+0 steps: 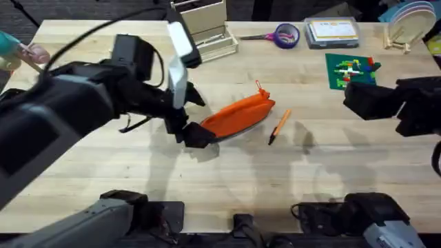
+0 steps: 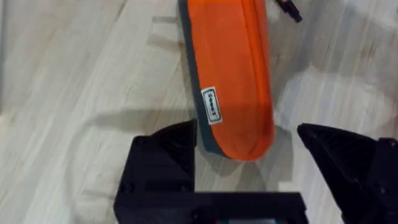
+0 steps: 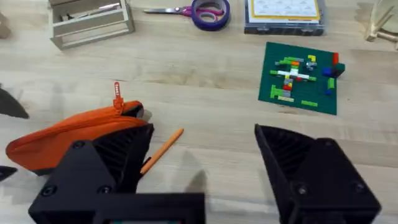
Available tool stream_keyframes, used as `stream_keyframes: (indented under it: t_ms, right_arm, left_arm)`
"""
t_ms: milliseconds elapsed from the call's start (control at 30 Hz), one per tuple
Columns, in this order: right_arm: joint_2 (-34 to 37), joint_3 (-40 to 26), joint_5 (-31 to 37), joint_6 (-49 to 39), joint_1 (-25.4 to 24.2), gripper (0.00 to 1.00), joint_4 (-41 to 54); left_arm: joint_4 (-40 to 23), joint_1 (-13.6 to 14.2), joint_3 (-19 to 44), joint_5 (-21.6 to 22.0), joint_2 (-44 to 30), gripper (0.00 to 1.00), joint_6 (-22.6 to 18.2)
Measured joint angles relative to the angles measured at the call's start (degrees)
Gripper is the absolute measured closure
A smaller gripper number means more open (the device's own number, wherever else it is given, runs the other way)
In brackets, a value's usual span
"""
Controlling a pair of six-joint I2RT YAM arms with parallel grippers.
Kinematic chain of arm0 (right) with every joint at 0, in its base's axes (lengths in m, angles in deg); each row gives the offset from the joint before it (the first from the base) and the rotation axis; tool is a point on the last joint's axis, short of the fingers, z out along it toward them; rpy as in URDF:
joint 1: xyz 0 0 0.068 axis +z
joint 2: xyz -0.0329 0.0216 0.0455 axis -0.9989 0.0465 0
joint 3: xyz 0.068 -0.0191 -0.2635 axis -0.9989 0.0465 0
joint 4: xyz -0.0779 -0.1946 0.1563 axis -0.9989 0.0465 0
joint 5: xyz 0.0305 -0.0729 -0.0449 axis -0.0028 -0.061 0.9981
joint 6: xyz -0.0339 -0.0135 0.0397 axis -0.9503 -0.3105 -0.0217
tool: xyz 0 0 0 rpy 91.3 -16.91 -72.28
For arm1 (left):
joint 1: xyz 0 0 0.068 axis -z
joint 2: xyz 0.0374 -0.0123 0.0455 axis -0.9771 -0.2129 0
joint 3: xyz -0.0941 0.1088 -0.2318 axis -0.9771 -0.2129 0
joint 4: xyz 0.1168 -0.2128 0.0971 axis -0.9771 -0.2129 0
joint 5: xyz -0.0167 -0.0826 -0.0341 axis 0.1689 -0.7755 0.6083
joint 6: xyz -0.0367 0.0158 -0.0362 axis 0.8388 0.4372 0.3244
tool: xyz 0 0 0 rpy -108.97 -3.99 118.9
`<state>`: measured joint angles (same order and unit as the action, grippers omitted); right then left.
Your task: Unzip the bag, pick up the pens from the table one at a time and place them inside, then zip the bag closed.
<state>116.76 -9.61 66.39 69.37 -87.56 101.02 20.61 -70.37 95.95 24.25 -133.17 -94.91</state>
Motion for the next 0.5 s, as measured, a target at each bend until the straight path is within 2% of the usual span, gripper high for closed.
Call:
stream_keyframes:
  t_ms: [100, 267, 300, 400, 467, 500]
  right_arm:
    - [0.0, -0.02, 0.0, -0.01, 0.0, 0.004, -0.01]
    - [0.0, -0.04, 0.0, 0.0, 0.0, 0.004, 0.0]
    - [0.01, -0.04, 0.0, -0.02, 0.0, 0.004, -0.01]
    - [0.0, -0.04, 0.0, -0.02, 0.0, 0.004, 0.0]
    - [0.01, -0.04, 0.0, 0.0, 0.0, 0.003, 0.0]
    - [0.0, -0.04, 0.0, 0.0, 0.0, 0.003, 0.0]
  left_arm:
    - [1.63, 1.09, 0.0, -0.32, -3.64, 0.006, 0.02]
    - [2.64, 1.32, 0.0, -1.27, -6.8, 0.006, 0.02]
    - [2.66, 1.32, 0.0, -1.39, -7.07, 0.033, 0.03]
    - [2.68, 1.32, 0.0, -1.91, -7.29, 0.203, -0.03]
    - [2.73, 1.32, 0.0, -2.16, -7.29, 0.43, -0.18]
    - [2.85, 1.32, 0.0, -2.14, -7.29, 0.499, -0.24]
